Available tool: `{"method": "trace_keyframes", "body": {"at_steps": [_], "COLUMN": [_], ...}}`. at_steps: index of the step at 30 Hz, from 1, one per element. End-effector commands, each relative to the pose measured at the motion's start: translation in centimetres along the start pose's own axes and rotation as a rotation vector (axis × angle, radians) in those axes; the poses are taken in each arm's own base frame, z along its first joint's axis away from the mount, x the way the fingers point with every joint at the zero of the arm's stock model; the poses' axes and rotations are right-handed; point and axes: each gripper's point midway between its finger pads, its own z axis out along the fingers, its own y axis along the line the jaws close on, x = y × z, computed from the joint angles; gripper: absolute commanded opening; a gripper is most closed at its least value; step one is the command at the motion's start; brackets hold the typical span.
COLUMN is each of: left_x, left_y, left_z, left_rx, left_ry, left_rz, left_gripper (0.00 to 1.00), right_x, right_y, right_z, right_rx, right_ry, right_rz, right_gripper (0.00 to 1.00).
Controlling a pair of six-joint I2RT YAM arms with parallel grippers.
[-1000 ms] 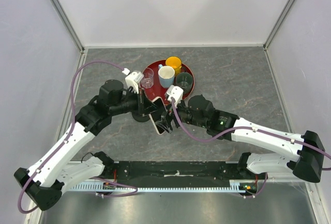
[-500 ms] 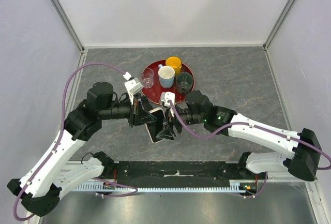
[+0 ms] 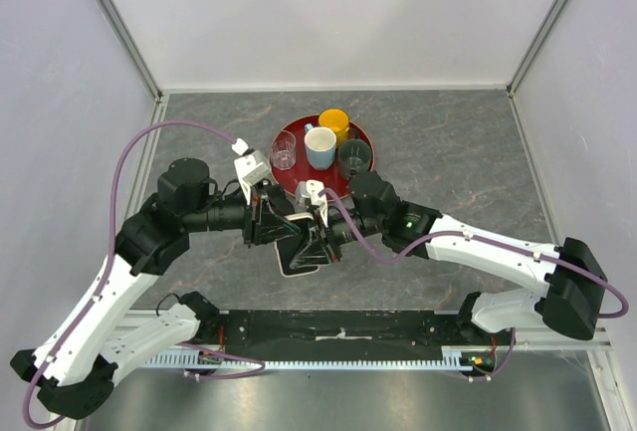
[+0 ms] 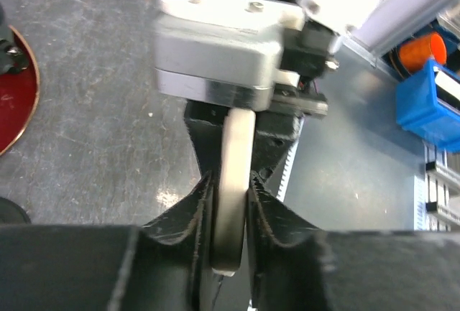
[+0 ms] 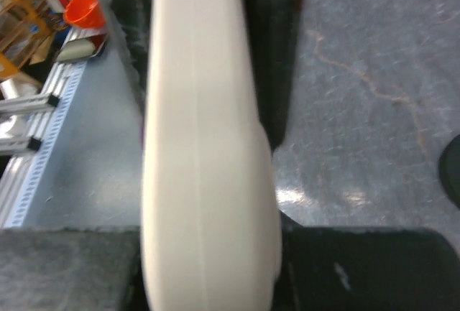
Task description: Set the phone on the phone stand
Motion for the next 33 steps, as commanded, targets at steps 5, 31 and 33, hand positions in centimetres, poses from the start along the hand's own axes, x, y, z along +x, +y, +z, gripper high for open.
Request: {"method": "trace_keyframes", "body": {"at_steps": [5,31,33], "left_x": [-3.9,-2.5,-2.3], "left_y": [-0.6,-2.9,-2.9], "left_z": [0.0,0.2,0.4], "left_rx": [-0.019,0.166,0.178], "left_ry": [-0.172,-0.157,-0.144], "left_rz": [-0.104,-0.111,-0.115], "left_gripper": [0.56,0.38,0.40], "right_x": [-4.1,-6.2,-6.3], "right_y": [-1.7,3.7,3.9], "right_z": [-0.5,-1.1,-1.0], "right_rx": [0.134,-0.144,-0.161], "right_ry": [-0.205,-0.204,-0.206], "right_rz": [-0.083,-0.110,-0.103], "right_gripper": [0.00,0.00,0.00]}}
